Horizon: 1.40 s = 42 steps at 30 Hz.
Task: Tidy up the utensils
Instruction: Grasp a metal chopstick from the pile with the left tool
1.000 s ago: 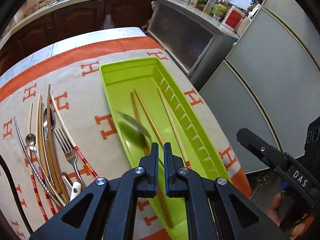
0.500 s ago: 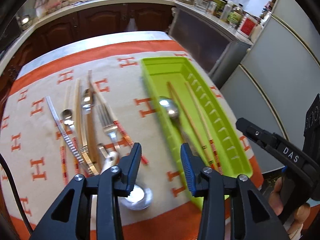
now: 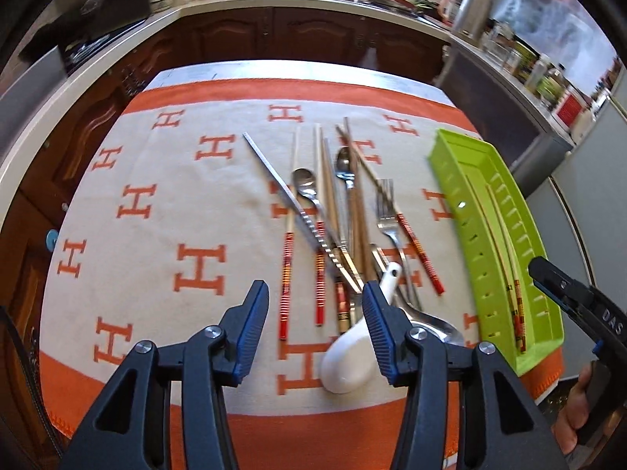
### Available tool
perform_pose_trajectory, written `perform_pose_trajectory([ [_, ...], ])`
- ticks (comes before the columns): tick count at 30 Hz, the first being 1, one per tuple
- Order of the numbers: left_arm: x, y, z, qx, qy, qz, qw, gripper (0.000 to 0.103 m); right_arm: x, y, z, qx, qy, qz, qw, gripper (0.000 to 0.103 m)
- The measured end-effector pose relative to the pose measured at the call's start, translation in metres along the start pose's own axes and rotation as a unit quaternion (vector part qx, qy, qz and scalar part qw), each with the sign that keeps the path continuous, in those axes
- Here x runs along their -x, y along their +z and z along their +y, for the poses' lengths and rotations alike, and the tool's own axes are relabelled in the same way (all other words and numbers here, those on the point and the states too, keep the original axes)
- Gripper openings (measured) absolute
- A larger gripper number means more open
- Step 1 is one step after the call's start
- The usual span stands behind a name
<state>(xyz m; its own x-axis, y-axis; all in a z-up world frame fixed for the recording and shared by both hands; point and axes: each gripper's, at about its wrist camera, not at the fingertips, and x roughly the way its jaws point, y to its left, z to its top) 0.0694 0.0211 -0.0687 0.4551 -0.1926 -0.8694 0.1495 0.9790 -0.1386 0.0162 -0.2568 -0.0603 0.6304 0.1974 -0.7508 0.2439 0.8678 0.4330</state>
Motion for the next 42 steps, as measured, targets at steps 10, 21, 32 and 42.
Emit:
perform_pose_trajectory([
  [10, -0.024, 0.002, 0.047, 0.088, -0.075, 0.03, 0.9928, 0.048, -0.021, -0.019, 0.056, 0.071, 0.023, 0.035, 0.997, 0.04],
  [21, -0.058, 0.036, 0.066, 0.133, -0.089, 0.053, 0.9858, 0.045, -0.051, -0.016, 0.089, 0.124, 0.03, 0.059, 0.99, 0.04],
  [32, -0.102, 0.077, 0.052, 0.15, -0.071, 0.077, 0.9831, 0.027, -0.068, -0.006, 0.089, 0.129, 0.032, 0.07, 0.989, 0.04],
  [42, -0.112, 0.086, 0.042, 0.145, -0.049, 0.083, 0.9847, 0.023, -0.081, -0.005, 0.087, 0.125, 0.03, 0.079, 0.989, 0.04],
])
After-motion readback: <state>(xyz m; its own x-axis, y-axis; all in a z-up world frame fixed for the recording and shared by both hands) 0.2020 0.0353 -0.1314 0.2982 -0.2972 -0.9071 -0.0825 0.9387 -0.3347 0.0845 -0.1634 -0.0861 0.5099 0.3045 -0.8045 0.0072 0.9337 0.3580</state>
